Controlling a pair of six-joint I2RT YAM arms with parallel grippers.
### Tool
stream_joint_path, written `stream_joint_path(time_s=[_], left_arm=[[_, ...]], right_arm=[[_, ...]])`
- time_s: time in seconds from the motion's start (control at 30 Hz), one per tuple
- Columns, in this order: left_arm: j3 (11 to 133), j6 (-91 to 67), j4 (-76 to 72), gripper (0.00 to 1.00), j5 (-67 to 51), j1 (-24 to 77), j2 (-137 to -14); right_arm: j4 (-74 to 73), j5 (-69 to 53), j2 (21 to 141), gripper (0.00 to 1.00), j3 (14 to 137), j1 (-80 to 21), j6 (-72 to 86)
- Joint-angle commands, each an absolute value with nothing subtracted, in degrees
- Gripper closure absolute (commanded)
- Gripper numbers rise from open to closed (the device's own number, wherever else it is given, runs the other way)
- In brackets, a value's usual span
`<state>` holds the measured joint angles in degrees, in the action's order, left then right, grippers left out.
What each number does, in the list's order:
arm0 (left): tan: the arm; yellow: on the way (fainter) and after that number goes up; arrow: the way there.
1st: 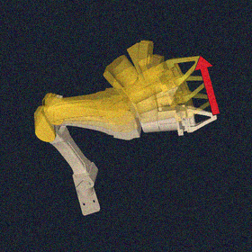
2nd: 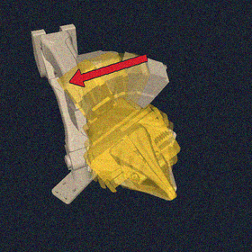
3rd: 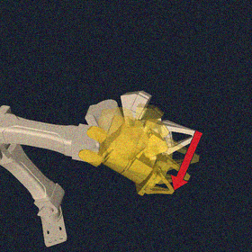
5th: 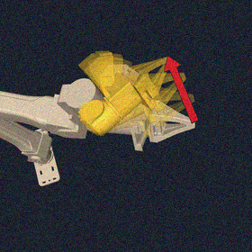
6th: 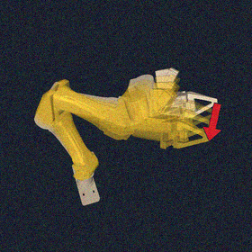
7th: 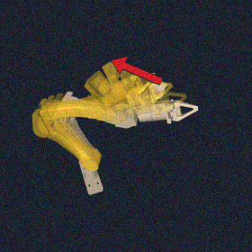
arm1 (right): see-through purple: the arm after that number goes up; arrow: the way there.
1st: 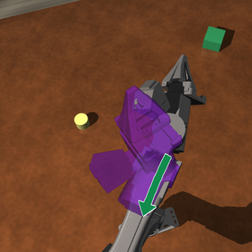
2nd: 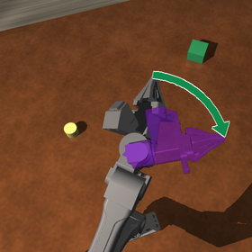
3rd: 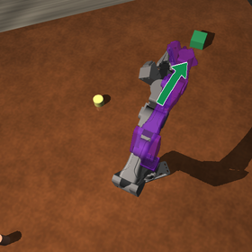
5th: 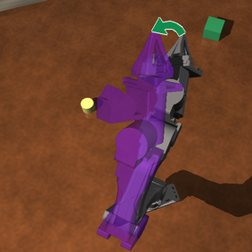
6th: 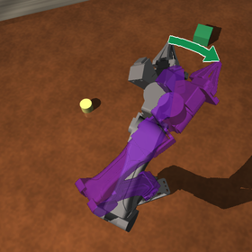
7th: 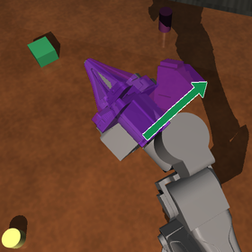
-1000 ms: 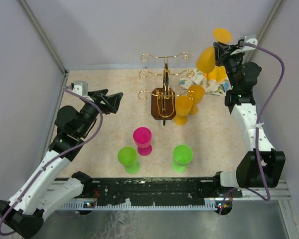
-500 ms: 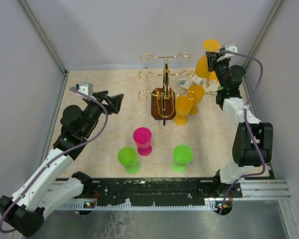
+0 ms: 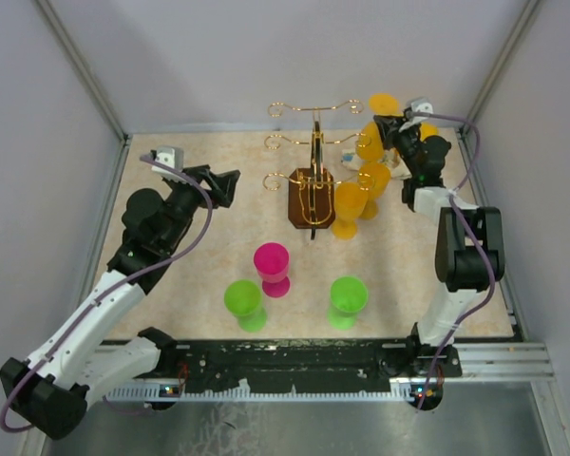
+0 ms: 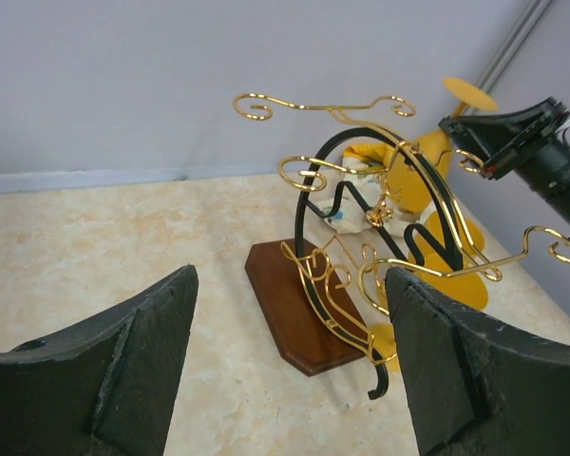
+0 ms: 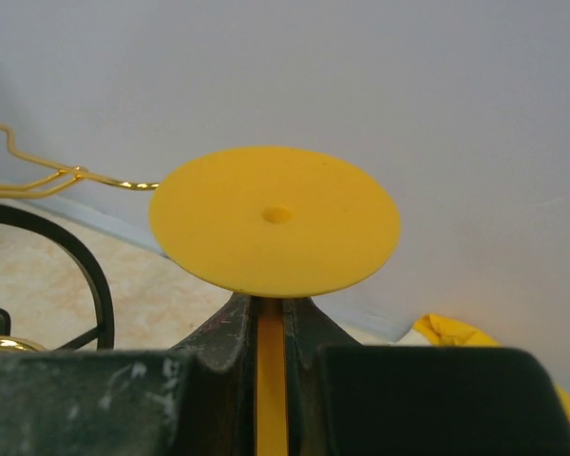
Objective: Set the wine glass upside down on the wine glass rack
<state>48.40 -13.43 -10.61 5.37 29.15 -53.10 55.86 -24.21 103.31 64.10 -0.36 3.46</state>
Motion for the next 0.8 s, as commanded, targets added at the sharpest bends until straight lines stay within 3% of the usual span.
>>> stream_joint_path(time_s=[0.0, 0.77], left_arm=[[50.89, -13.36, -11.54, 0.15, 5.95, 29.02, -53.23], [52.47, -10.66, -8.02, 0.14, 8.92, 28.96, -52.47]], right_arm=[[62.56, -27.50, 104.67, 1.00, 65.49, -1.43, 3.24], [63.94, -36.09, 112.63, 1.00, 71.98, -3.60, 4.71]])
